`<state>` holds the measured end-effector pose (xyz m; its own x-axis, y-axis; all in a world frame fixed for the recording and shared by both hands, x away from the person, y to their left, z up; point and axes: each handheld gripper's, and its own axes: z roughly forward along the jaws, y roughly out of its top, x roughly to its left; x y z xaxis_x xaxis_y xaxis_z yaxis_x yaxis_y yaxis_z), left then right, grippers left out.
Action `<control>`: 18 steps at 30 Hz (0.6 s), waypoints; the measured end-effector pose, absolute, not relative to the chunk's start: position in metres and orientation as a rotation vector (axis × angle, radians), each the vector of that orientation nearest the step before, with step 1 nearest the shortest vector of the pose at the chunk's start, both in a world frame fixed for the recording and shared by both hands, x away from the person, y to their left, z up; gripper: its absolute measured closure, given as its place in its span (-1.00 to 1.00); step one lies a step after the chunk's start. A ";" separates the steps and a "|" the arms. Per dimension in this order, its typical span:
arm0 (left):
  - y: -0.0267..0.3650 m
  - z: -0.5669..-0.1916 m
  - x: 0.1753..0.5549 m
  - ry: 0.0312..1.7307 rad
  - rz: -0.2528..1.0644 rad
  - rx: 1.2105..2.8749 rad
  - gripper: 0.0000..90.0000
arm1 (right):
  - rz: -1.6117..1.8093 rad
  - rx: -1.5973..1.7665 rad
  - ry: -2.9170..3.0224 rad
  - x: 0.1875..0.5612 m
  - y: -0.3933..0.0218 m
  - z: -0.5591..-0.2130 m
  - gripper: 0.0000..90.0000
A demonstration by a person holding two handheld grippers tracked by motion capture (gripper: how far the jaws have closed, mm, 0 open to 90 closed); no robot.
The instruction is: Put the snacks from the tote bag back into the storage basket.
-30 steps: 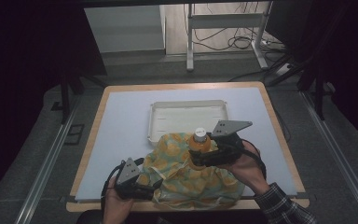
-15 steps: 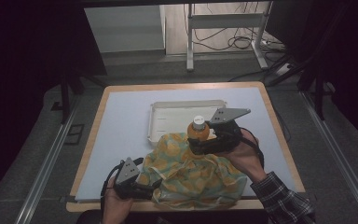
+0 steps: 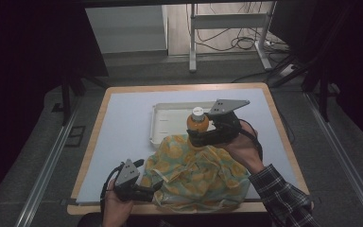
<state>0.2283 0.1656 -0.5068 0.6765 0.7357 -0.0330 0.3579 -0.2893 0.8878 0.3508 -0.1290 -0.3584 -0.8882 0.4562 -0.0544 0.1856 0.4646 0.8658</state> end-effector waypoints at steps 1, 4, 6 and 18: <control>0.166 -0.507 0.228 0.856 0.477 1.897 -0.97 | 1.388 0.550 2.437 0.352 -0.128 -0.359 -0.34; 0.166 -0.506 0.228 0.855 0.476 1.894 -0.97 | 1.385 0.542 2.433 0.358 -0.125 -0.360 -0.34; 0.166 -0.506 0.228 0.852 0.477 1.892 -0.97 | 1.385 0.548 2.430 0.361 -0.123 -0.360 -0.34; 0.166 -0.505 0.226 0.842 0.484 1.881 -0.97 | 1.375 0.557 2.426 0.384 -0.114 -0.366 -0.33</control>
<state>0.2263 0.1658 -0.5047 0.6801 0.7324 -0.0313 0.3414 -0.2787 0.8976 0.3839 -0.1136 -0.3660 -0.8811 0.4684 -0.0652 0.1848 0.4678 0.8643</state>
